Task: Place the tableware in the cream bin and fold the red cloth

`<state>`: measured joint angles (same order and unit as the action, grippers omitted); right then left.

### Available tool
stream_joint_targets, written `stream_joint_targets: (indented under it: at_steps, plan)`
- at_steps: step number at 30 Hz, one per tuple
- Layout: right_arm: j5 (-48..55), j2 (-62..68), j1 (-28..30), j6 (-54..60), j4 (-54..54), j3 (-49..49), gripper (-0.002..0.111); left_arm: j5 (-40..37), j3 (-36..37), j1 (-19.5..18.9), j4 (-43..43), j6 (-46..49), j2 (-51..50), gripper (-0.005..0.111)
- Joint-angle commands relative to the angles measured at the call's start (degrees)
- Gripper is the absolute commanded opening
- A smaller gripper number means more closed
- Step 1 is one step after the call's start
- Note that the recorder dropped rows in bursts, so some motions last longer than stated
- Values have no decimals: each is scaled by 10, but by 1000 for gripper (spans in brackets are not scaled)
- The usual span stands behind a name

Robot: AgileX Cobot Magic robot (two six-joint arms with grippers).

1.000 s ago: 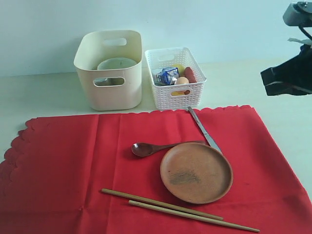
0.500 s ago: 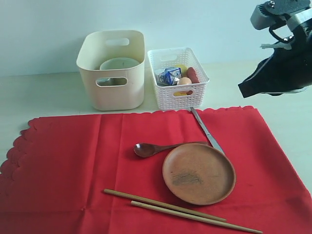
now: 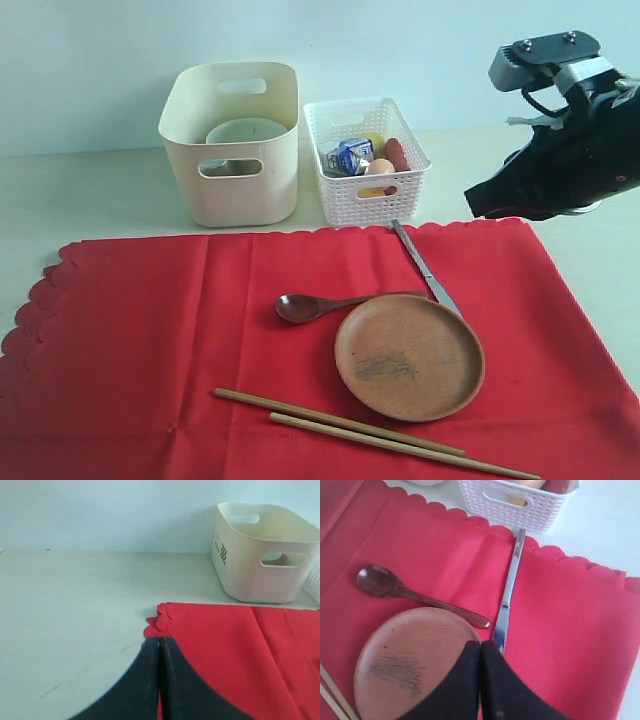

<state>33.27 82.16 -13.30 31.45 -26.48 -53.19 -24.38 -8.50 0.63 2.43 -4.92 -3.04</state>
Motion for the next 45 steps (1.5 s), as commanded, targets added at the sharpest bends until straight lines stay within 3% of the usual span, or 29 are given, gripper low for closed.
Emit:
stream_joint_targets:
  at_steps: [1, 14, 29, 37, 45]
  plan:
    - [-6, 15, -1, 2, -21, 2, 0, -3, -57, 2, 0, 2, -58, 0]
    - [-21, 18, -1, 2, -21, 2, 0, -3, -203, 22, 4, 2, -253, 0]
    - [-21, 41, -1, -12, -19, 2, 0, 0, -204, 22, 4, 2, -267, 0]
    - [29, 46, -1, -33, -14, -39, 0, 36, -204, 22, -31, -2, -267, 0]
    - [6, 46, -1, -33, -14, -39, 0, 59, -204, 22, -35, -6, -303, 0]
